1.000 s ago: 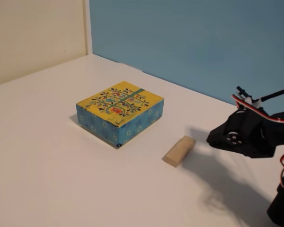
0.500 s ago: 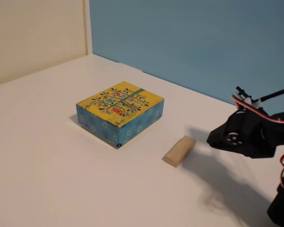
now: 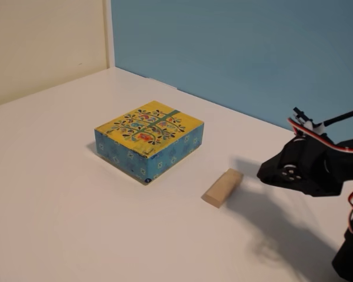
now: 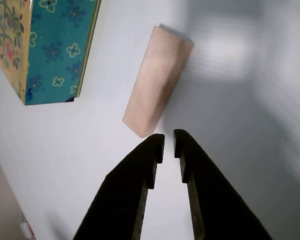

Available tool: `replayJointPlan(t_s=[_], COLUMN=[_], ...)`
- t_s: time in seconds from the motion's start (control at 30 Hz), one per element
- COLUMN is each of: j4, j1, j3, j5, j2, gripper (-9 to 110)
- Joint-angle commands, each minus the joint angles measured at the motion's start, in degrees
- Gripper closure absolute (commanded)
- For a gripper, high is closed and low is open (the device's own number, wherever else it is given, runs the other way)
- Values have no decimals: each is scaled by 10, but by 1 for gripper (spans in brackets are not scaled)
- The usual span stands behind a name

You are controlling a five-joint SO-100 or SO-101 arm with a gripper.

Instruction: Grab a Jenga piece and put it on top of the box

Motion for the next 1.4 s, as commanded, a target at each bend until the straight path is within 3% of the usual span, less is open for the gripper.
replayJointPlan(t_s=[0.0,1.37], j4=[1,-6], j1=[3,38], j3=[-3,-4], j5=[-4,20], j2=[4,4], gripper=[101,101])
